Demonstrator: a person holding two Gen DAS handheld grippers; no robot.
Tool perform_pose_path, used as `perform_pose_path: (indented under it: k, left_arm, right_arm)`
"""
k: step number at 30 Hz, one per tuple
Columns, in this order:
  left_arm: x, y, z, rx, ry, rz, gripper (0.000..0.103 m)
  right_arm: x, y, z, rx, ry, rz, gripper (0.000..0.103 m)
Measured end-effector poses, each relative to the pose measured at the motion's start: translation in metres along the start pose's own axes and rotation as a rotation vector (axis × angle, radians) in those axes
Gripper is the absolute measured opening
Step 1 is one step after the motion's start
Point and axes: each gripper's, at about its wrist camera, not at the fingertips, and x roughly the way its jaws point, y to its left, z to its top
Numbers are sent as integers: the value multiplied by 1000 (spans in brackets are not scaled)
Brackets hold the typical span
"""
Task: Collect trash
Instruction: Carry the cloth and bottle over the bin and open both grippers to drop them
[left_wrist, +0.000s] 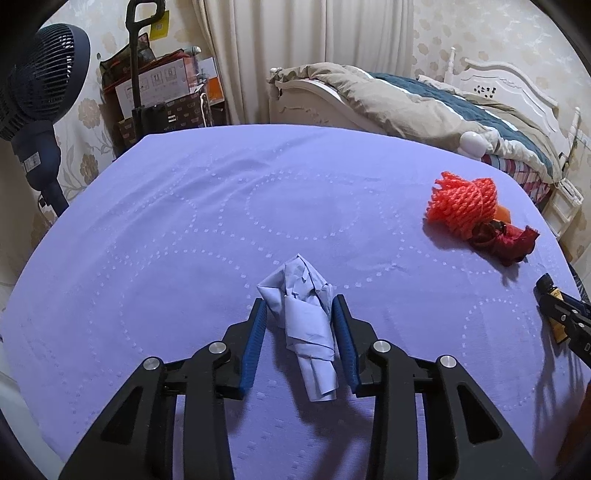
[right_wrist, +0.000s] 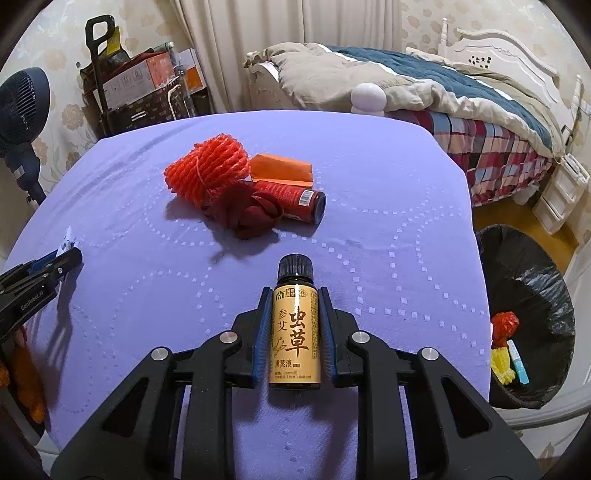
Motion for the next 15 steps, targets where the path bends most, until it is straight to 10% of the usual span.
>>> perform_pose_path:
  k: [15]
  left_arm:
    - [-14,-54,2,64,-49,-96,37]
  right_arm:
    - [-20,-17,4,30,-62,-37,23]
